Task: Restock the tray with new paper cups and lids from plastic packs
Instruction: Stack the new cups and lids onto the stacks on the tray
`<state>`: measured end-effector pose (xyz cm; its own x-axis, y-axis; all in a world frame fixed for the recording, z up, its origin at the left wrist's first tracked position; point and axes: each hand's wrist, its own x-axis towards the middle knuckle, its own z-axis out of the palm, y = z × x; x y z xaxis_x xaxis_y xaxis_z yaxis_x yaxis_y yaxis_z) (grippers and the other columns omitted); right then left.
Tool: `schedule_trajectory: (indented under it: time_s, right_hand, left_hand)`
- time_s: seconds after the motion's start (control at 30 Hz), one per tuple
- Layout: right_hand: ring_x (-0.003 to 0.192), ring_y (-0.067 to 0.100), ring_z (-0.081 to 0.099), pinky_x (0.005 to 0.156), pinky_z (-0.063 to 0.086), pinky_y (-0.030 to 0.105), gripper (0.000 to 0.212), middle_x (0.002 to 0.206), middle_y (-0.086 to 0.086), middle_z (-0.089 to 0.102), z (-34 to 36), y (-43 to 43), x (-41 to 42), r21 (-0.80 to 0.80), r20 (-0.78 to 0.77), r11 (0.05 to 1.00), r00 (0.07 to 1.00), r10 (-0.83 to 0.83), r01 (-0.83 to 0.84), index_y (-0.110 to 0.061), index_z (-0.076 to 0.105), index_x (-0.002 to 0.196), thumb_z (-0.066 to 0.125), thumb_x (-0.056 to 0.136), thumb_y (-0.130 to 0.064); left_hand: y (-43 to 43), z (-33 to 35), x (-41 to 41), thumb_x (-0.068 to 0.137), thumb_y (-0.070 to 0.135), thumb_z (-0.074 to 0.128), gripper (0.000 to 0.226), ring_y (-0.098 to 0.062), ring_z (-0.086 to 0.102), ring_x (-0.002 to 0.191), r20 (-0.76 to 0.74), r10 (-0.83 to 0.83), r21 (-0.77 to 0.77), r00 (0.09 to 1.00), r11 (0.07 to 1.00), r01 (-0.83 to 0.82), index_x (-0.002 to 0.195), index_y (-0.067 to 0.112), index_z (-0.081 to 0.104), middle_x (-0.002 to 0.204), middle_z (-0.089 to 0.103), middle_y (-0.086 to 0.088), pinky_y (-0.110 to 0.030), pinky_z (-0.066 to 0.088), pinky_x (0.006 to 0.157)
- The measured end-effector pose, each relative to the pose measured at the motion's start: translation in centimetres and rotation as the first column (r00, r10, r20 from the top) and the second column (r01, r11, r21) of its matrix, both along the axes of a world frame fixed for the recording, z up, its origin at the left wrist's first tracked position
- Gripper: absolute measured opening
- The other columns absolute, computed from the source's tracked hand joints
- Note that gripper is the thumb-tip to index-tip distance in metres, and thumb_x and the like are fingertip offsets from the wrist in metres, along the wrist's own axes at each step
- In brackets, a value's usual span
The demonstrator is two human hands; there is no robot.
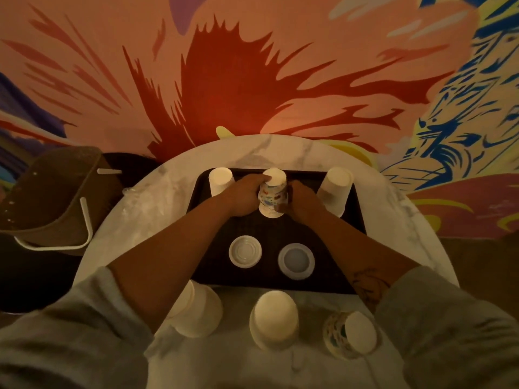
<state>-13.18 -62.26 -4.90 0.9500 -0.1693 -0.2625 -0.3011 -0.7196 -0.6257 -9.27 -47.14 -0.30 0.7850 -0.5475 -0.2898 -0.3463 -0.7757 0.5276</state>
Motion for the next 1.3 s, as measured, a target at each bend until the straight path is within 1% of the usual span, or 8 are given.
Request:
schedule_trajectory:
  time_s: [0.13,0.27,0.43,0.6,0.77,0.87,1.03,1.3]
  right_hand:
    - [0.118,0.024,0.053,0.092,0.043,0.031,0.058,0.132,0.01,0.052,2.5,-1.1,-2.7,-0.035,-0.144,0.992,0.983,0.112,-0.119,-0.011,0.04,0.133,0.065,0.085,-0.032]
    - [0.113,0.021,0.054,0.088,0.041,0.028,0.053,0.127,0.007,0.056,5.5,-2.9,-7.4,0.06,-0.125,0.984,0.977,0.174,-0.168,-0.014,0.045,0.132,0.06,0.087,-0.038]
    - [0.116,0.026,0.055,0.095,0.042,0.03,0.045,0.125,0.011,0.057,6.5,-6.7,-14.5,-0.002,-0.086,0.971,0.967,0.238,-0.239,-0.01,0.046,0.132,0.059,0.089,-0.016]
    - [0.123,0.027,0.049,0.102,0.041,0.035,0.07,0.135,0.013,0.05,3.1,-9.3,-21.5,0.031,-0.13,0.961,0.952,0.276,-0.275,-0.01,0.039,0.137,0.068,0.075,0.004]
    - [0.127,0.024,0.046,0.103,0.038,0.032,0.088,0.139,0.007,0.047,-0.9,-8.5,-26.2,0.172,-0.056,0.945,0.955,0.291,-0.278,-0.013,0.038,0.138,0.084,0.064,-0.015]
    - [0.122,0.023,0.051,0.103,0.041,0.039,0.083,0.135,0.006,0.052,-1.9,-7.6,-27.1,0.258,0.015,0.942,0.976,0.216,-0.212,-0.014,0.043,0.135,0.084,0.063,-0.019]
    - [0.12,0.021,0.051,0.095,0.04,0.028,0.074,0.133,0.005,0.054,-1.9,-6.6,-26.9,0.291,0.096,0.939,0.982,0.161,-0.182,-0.015,0.044,0.132,0.081,0.068,-0.019]
    - [0.112,0.024,0.056,0.088,0.043,0.028,0.068,0.123,0.008,0.06,-2.3,-6.8,-26.0,0.277,0.126,0.941,0.978,0.164,-0.194,-0.009,0.05,0.122,0.085,0.064,-0.017]
  left_hand:
    - [-1.0,3.2,-2.0,0.083,0.0,0.053,0.048,-0.026,0.045,0.125,0.153,0.068,-0.037,0.986,0.997,-0.063,0.129,0.013,0.046,0.139,0.042,-0.009,-0.033,0.041,0.096]
    - [-3.2,7.1,-6.8,0.086,0.008,0.054,0.038,-0.023,0.051,0.117,0.257,-0.001,-0.071,0.966,0.997,0.02,0.124,0.018,0.051,0.133,0.049,-0.006,-0.035,0.043,0.094]
    - [-6.5,8.5,-15.1,0.087,0.016,0.056,0.036,-0.017,0.055,0.112,0.336,0.013,-0.164,0.942,0.985,0.045,0.123,0.021,0.053,0.126,0.055,-0.002,-0.025,0.043,0.087]
    - [-8.4,5.3,-23.2,0.077,0.024,0.072,0.057,-0.019,0.051,0.12,0.22,-0.007,-0.119,0.976,0.992,0.034,0.129,0.02,0.049,0.132,0.05,-0.003,-0.031,0.043,0.098]
    - [-8.2,0.9,-26.5,0.066,0.027,0.081,0.088,-0.022,0.045,0.129,0.035,0.063,0.09,0.997,0.994,-0.066,0.14,0.019,0.034,0.142,0.041,-0.004,-0.037,0.041,0.104]
    - [-8.2,-0.8,-26.8,0.067,0.029,0.08,0.081,-0.023,0.047,0.127,0.039,0.104,0.158,0.994,0.981,-0.109,0.136,0.018,0.039,0.138,0.046,-0.003,-0.037,0.039,0.103]
    - [-8.4,-1.7,-26.9,0.073,0.026,0.075,0.049,-0.021,0.059,0.111,0.073,0.141,0.152,0.987,0.977,-0.151,0.116,0.019,0.053,0.119,0.061,-0.001,-0.034,0.044,0.093]
    - [-7.6,-1.6,-27.2,0.069,0.021,0.08,0.058,-0.018,0.055,0.113,-0.004,0.203,-0.116,0.979,0.972,-0.202,0.12,0.016,0.052,0.122,0.06,-0.002,-0.028,0.041,0.092]
